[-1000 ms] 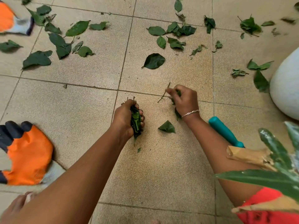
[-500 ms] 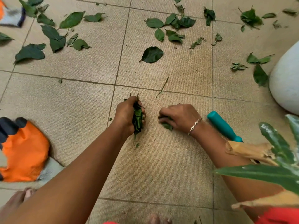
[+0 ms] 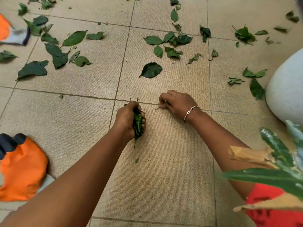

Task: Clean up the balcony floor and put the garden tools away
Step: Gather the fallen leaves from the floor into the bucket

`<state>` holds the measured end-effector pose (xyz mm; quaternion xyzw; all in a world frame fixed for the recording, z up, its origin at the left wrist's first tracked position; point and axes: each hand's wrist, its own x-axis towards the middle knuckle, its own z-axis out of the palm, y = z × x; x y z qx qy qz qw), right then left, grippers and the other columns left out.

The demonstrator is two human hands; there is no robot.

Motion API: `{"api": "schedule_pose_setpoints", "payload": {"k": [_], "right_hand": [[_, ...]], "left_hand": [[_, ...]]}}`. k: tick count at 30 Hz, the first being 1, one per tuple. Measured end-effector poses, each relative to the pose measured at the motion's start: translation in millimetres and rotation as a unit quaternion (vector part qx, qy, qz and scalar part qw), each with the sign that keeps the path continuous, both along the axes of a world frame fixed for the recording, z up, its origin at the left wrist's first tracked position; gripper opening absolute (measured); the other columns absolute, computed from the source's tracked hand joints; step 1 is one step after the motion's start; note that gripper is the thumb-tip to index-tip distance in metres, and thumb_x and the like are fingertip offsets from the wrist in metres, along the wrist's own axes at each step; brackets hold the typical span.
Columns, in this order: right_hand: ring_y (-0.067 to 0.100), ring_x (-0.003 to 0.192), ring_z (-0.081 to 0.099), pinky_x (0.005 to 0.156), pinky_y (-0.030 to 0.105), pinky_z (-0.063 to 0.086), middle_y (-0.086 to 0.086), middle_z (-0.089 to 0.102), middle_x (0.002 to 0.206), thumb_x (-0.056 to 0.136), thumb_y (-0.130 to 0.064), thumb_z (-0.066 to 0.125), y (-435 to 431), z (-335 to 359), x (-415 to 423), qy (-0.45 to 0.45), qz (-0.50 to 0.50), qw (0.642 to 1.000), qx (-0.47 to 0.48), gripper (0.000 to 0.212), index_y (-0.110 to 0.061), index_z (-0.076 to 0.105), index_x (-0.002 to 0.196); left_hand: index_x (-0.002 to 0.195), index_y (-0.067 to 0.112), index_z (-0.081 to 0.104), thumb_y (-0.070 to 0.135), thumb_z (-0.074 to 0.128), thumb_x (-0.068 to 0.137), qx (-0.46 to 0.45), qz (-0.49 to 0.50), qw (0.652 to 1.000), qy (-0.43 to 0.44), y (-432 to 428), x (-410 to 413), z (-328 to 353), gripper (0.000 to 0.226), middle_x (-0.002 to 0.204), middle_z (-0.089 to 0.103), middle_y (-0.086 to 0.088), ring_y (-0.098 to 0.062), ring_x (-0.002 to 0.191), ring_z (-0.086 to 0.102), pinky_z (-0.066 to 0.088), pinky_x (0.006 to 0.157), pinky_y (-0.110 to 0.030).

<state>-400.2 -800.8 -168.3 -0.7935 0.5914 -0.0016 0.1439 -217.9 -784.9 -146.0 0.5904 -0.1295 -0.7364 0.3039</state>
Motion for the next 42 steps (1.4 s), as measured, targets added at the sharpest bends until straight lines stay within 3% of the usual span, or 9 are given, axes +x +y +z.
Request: {"api": "schedule_pose_setpoints", "payload": {"k": [4,9,13,17,20,24,30,38,42], "right_hand": [[0.022,0.078,0.05,0.06,0.027,0.033,0.008,0.052,0.101,0.093,-0.021,0.051,0,-5,-8,-0.092,-0.072,0.993,-0.031,0.017,-0.008,0.057,0.102],[0.02,0.075,0.055,0.059,0.025,0.036,0.005,0.059,0.083,0.091,-0.007,0.053,7,9,-46,-0.293,-0.318,0.893,-0.126,0.008,0.0,0.057,0.093],[0.029,0.094,0.061,0.069,0.029,0.04,0.012,0.066,0.105,0.09,-0.025,0.06,14,21,-100,-0.187,-0.511,0.818,-0.188,0.028,-0.008,0.054,0.111],[0.036,0.112,0.054,0.084,0.037,0.043,0.018,0.057,0.123,0.09,-0.027,0.059,24,26,-159,-0.05,-0.626,0.774,-0.084,0.049,-0.011,0.038,0.132],[0.041,0.114,0.052,0.086,0.044,0.044,0.024,0.054,0.124,0.091,-0.034,0.057,26,18,-174,0.0,-0.623,0.782,-0.008,0.05,-0.006,0.04,0.129],[0.042,0.108,0.054,0.085,0.04,0.046,0.027,0.057,0.117,0.094,-0.019,0.048,23,7,-172,0.033,-0.606,0.794,-0.039,0.031,-0.002,0.054,0.119],[0.038,0.098,0.057,0.076,0.037,0.043,0.029,0.061,0.106,0.088,-0.027,0.052,6,15,-179,-0.022,-0.544,0.834,-0.09,0.037,0.004,0.065,0.103],[0.034,0.134,0.031,0.107,0.04,0.03,0.012,0.017,0.154,0.09,-0.039,0.056,-27,12,-198,-0.018,-0.48,0.877,-0.022,0.05,0.003,0.06,0.115],[0.029,0.134,0.034,0.104,0.043,0.036,0.007,0.029,0.151,0.085,-0.05,0.058,-16,2,-176,-0.043,-0.425,0.904,-0.007,0.063,0.002,0.056,0.121]], "left_hand": [[0.064,0.016,0.045,0.026,0.043,0.094,-0.002,-0.007,1.0,0.007,-10,-13,4,0.032,0.047,0.047,0.001,-0.012,0.039,0.042,0.035,0.041,-0.015],[0.064,0.017,0.046,0.026,0.043,0.094,0.004,-0.043,0.999,0.015,-21,-47,7,0.031,0.046,0.048,0.001,-0.013,0.039,0.042,0.034,0.04,-0.015],[0.064,0.016,0.048,0.026,0.042,0.094,-0.002,-0.084,0.996,0.014,-25,-75,-1,0.032,0.052,0.048,-0.003,-0.016,0.042,0.04,0.032,0.043,-0.018],[0.065,0.015,0.048,0.026,0.043,0.095,-0.015,-0.108,0.994,0.019,-22,-76,-13,0.033,0.052,0.047,-0.004,-0.016,0.038,0.04,0.032,0.039,-0.018],[0.065,0.014,0.047,0.025,0.042,0.095,-0.016,-0.122,0.992,0.011,-25,-73,-15,0.032,0.051,0.046,-0.004,-0.016,0.038,0.04,0.033,0.038,-0.018],[0.065,0.013,0.046,0.024,0.041,0.095,-0.01,-0.129,0.992,0.01,-28,-76,-16,0.032,0.049,0.046,-0.004,-0.016,0.037,0.039,0.033,0.038,-0.017],[0.065,0.013,0.045,0.023,0.039,0.094,0.005,-0.136,0.99,0.022,-32,-75,-19,0.031,0.047,0.045,-0.003,-0.016,0.036,0.039,0.031,0.038,-0.016],[0.062,0.013,0.045,0.022,0.04,0.093,-0.001,-0.13,0.991,0.014,-32,-78,-22,0.032,0.046,0.045,-0.004,-0.016,0.035,0.038,0.031,0.037,-0.017],[0.062,0.013,0.045,0.022,0.041,0.093,-0.006,-0.13,0.991,0.013,-32,-79,-23,0.033,0.046,0.046,-0.004,-0.017,0.035,0.039,0.031,0.036,-0.018]]}}
